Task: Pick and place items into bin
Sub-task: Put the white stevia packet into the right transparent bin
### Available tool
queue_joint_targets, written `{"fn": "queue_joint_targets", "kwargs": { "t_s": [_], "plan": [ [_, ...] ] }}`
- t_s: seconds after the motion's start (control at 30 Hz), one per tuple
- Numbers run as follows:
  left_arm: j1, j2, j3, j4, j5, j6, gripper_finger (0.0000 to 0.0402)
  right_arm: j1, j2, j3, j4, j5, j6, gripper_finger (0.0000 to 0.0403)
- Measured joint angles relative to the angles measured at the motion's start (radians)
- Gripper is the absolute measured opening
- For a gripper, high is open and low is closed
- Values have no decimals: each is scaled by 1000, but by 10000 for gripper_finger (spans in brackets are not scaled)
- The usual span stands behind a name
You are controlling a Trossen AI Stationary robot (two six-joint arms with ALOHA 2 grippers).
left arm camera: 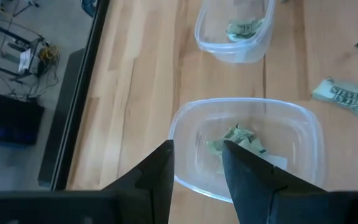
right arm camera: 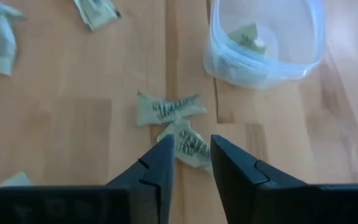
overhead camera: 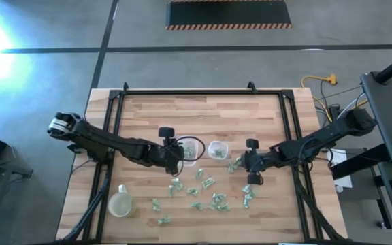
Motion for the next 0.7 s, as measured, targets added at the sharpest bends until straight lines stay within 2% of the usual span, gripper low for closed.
{"fn": "queue_joint_targets", "kwargs": {
  "t_s": [0.4,0.7],
  "plan": [
    [-45,-23,-3,2,9,0,121,-51,107,-6,90,0,-20,164],
    [-49,-24,-3,2,9,0,121,-98,185,-5,89,-11,-18,177]
  ]
}}
